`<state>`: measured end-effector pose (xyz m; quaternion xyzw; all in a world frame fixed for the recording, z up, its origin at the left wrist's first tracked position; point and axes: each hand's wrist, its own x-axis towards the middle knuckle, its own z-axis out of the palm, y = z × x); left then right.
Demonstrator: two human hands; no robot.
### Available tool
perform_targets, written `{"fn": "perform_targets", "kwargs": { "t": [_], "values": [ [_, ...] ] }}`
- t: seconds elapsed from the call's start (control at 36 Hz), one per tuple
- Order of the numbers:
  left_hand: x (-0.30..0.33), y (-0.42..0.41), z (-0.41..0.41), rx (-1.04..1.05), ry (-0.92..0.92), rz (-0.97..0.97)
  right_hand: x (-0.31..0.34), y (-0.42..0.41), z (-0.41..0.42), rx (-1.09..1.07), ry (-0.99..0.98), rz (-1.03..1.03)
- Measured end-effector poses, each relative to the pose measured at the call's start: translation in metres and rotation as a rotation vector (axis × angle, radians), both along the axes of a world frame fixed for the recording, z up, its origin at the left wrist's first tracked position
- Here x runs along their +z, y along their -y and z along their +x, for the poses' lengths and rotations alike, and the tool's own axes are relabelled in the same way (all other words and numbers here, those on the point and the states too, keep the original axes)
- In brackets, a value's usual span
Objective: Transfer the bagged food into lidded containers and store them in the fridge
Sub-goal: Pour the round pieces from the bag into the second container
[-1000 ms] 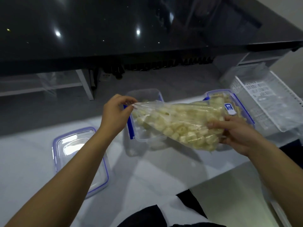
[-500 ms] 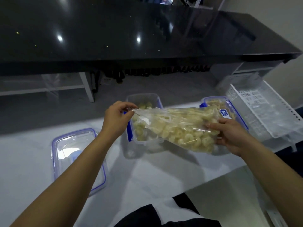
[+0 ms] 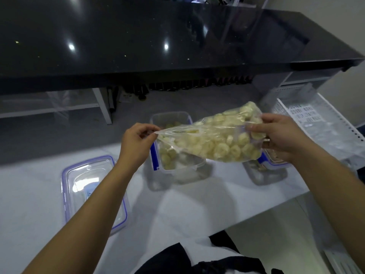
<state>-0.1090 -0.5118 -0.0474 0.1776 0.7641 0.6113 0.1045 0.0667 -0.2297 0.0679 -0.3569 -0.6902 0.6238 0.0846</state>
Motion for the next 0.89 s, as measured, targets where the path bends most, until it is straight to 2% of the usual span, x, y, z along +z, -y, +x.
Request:
{"fn": "perform_targets", "kwargs": {
  "t": [0.14,0.33,0.47,0.61,0.89],
  "values": [
    [-0.001,0.0,0.005,0.02,-0.03,0.02,0.002,0.001,-0.003,-0.017,0.006,0.0],
    [-0.004,-0.001,0.013,0.048,0.029,0.063,0.006,0.003,-0.007,-0.011,0.018,0.057],
    [-0.006,-0.001,0.017,0.071,0.035,0.085,0.019,0.002,-0.014,0.018,-0.092,0.009],
    [-0.01,0.0,0.018,0.101,0.07,0.094,0.017,0.007,-0.024,0.036,-0.013,0.047],
    [-0.016,0.002,0.027,0.159,0.138,0.133,0.019,0.02,-0.044,0.076,-0.028,0.076]
  ]
}}
